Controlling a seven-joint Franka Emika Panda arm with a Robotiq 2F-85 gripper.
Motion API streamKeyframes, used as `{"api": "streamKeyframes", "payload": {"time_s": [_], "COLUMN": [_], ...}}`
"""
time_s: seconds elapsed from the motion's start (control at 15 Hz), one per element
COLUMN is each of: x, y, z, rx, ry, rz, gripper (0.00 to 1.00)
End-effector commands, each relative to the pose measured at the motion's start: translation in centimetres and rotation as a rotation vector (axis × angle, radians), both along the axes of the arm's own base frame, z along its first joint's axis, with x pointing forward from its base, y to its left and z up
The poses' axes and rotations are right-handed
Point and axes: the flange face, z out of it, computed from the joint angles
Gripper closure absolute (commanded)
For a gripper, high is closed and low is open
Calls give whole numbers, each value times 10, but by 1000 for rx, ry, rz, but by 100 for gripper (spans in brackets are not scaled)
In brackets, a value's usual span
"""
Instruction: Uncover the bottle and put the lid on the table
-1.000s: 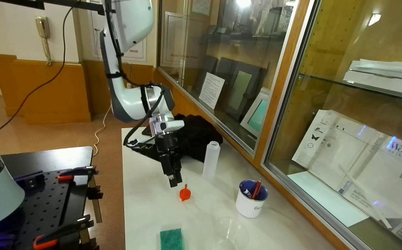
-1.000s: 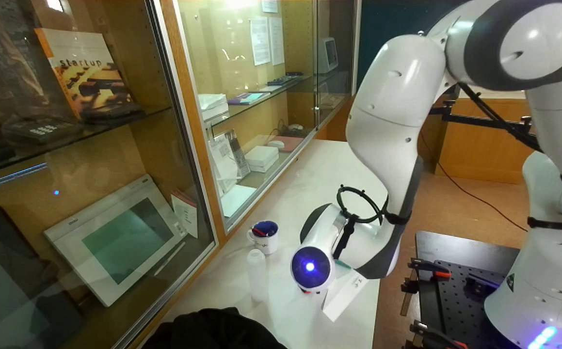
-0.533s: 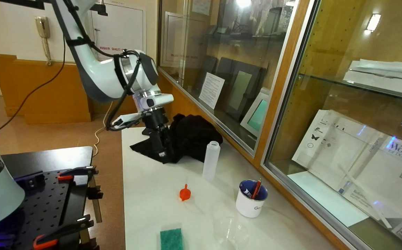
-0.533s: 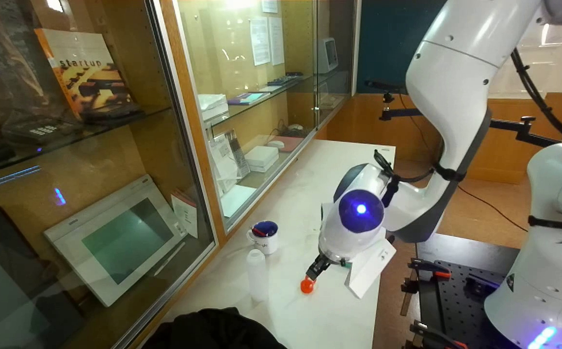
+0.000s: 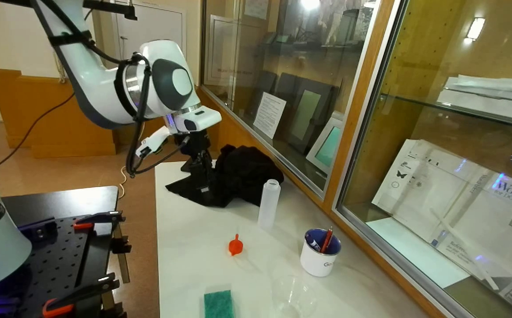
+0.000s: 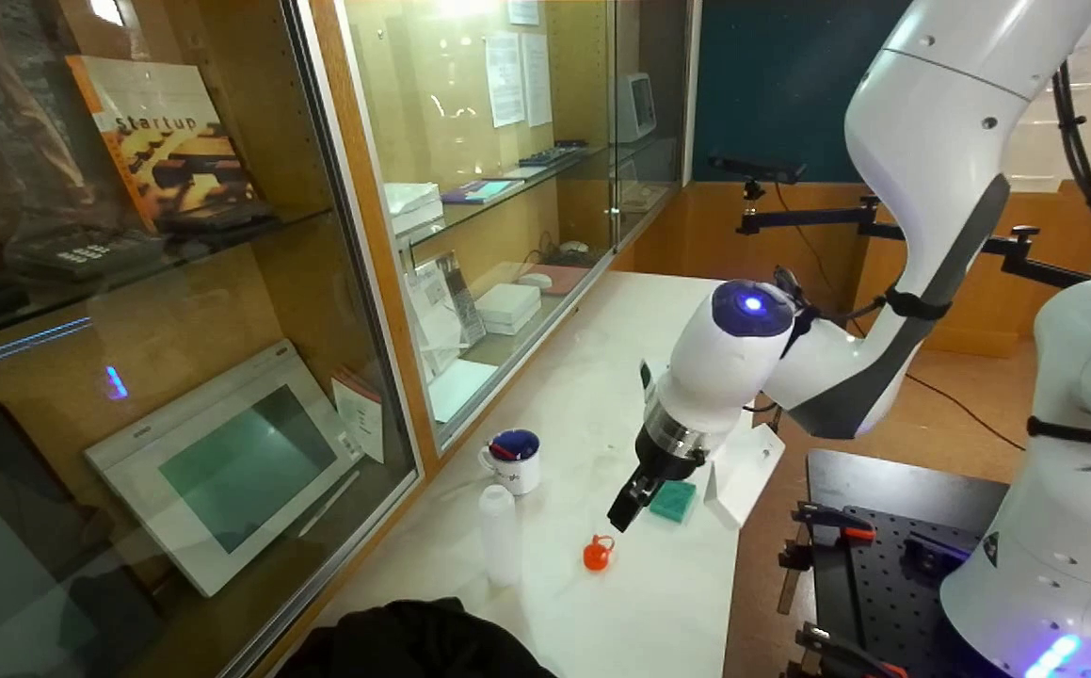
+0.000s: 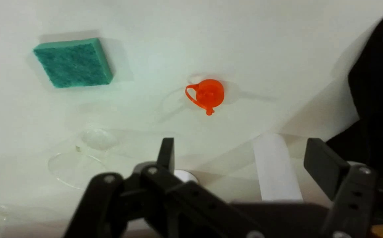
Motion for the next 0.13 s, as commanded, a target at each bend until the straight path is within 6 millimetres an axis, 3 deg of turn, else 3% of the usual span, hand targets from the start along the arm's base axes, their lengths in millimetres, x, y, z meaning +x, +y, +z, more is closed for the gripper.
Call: {"api": "streamKeyframes", "payload": {"time_s": [0.0, 0.07], "x": [-2, -3], "y": [-2, -2], "z": [-1, -2], "rx": [9, 13], "ry": [7, 11], "rz": [7, 10], "gripper": [0, 0]}}
